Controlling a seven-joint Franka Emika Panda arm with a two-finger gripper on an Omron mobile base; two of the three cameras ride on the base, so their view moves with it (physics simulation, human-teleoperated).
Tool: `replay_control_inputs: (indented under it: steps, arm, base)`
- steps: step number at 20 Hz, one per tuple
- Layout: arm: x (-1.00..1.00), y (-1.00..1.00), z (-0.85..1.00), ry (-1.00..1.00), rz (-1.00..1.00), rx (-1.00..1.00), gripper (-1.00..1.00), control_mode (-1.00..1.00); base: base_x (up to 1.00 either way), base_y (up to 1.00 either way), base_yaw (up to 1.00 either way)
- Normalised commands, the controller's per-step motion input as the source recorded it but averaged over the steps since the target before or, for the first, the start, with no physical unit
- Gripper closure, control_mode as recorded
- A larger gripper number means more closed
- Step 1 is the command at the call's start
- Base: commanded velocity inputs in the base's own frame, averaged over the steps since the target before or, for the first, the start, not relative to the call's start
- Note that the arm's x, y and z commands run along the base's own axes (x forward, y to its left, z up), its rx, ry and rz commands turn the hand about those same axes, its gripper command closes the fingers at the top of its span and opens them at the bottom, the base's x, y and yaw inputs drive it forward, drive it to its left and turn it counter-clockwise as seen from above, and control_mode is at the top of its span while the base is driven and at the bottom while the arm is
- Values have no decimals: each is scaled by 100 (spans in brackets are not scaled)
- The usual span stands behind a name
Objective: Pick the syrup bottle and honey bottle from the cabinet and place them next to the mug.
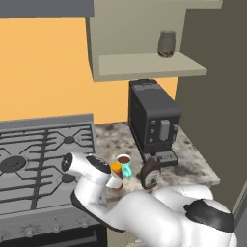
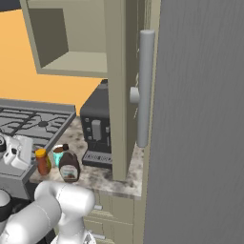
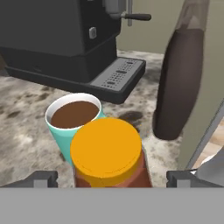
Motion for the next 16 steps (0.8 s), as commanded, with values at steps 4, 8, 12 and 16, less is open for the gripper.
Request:
replay_control_inputs:
  steps: [4,8,12,16]
  arm:
    - [-9,0,22,-1,0,0,-100,-100]
    - [-16,0,27,0,-1,0,-100,-100]
    - [-28,-7,46,0,0,0,-100,-100]
    - [-22,-36,50,2,0,0,-100,-100]
  base:
    - [0,0,0]
    - [0,0,0]
    - [0,0,0]
    - [0,0,0]
